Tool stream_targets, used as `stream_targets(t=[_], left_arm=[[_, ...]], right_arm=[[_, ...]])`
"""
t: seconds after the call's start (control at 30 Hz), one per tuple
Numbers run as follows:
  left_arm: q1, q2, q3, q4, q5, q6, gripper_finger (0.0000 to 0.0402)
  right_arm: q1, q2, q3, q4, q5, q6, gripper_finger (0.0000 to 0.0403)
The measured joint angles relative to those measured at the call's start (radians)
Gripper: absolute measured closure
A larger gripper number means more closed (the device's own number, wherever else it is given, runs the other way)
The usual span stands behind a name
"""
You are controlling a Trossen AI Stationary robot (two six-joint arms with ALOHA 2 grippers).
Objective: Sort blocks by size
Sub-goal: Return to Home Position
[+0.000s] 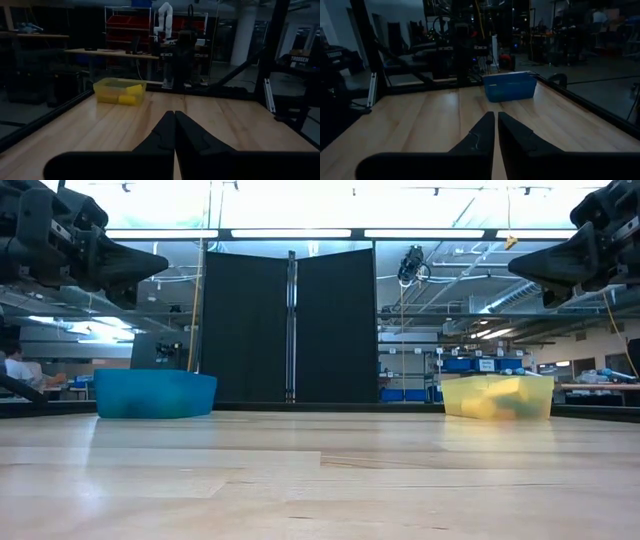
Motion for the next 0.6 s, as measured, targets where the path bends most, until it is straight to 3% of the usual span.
stream_targets(t=[0.6], left_arm=[[0.000, 0.000, 0.000, 0.000, 0.000, 0.000, 0.0393]], right_arm=[[0.000, 0.000, 0.000, 0.000, 0.000, 0.000, 0.0369]])
